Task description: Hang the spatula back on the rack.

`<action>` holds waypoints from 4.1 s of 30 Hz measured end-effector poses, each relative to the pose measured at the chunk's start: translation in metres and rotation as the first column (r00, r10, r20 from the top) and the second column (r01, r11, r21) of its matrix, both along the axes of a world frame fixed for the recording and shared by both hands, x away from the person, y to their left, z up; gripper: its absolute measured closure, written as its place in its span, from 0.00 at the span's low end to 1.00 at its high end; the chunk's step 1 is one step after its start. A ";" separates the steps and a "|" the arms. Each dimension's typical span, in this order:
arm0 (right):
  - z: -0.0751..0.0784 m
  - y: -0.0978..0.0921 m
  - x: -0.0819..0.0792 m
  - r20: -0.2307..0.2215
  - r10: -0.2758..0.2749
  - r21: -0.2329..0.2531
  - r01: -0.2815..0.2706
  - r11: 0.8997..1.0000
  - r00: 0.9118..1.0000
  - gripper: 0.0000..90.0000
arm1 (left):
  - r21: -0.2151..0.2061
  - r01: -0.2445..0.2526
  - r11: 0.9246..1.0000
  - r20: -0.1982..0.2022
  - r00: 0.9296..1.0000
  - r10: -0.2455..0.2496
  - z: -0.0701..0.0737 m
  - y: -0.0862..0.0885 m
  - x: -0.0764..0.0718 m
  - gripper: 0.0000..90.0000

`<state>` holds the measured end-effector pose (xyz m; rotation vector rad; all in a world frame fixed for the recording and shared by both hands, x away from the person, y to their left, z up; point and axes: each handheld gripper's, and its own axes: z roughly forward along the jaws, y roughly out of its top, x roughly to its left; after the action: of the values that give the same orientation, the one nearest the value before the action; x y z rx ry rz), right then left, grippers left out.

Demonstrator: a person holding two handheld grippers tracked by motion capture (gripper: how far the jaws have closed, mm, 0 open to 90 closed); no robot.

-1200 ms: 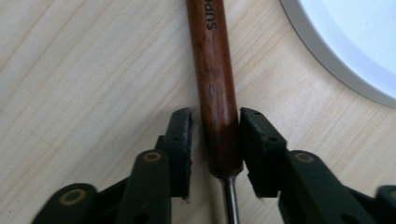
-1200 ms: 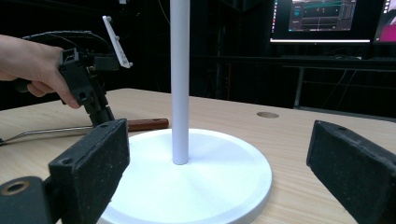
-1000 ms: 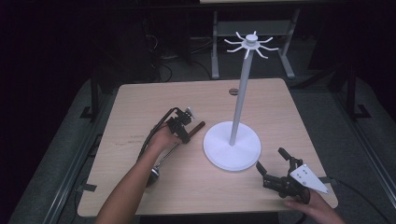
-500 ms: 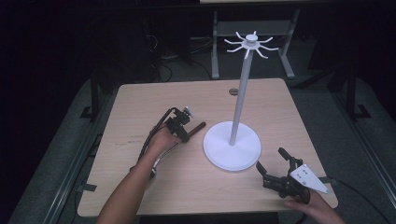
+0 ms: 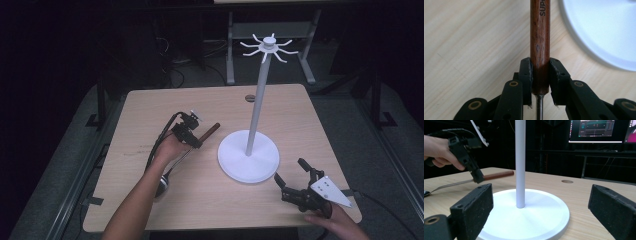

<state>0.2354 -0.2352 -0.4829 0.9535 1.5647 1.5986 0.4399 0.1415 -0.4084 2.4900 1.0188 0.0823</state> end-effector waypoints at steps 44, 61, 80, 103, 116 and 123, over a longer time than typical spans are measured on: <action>0.000 0.000 0.000 0.000 0.000 0.002 0.000 1.000 1.000 0.06 | -0.540 0.210 0.815 0.398 0.917 0.027 0.089 0.064 -0.070 0.82; 0.000 0.000 0.000 -0.001 0.012 0.005 -0.012 1.000 1.000 0.06 | -0.570 0.289 0.769 0.479 0.878 0.025 0.121 0.055 -0.067 0.81; 0.000 0.000 0.000 0.001 0.010 0.002 -0.010 1.000 1.000 0.06 | -0.545 0.432 0.719 0.559 0.826 -0.073 0.171 0.014 -0.067 0.81; 0.000 0.000 0.000 0.001 0.010 0.001 -0.010 1.000 1.000 0.06 | -0.494 0.514 0.702 0.588 0.792 -0.165 0.198 -0.038 -0.061 0.81; 0.000 0.000 0.000 -0.001 0.010 0.004 -0.010 1.000 1.000 0.06 | -0.505 0.507 0.698 0.574 0.802 -0.168 0.194 -0.051 -0.054 0.82; 0.000 0.000 0.000 -0.001 0.011 0.002 -0.011 1.000 1.000 0.06 | -0.512 0.507 0.693 0.569 0.805 -0.169 0.192 -0.058 -0.051 0.81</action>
<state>0.2353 -0.2353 -0.4828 0.9477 1.5719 1.6075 0.3892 0.0835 -0.2165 1.8192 0.2547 0.1863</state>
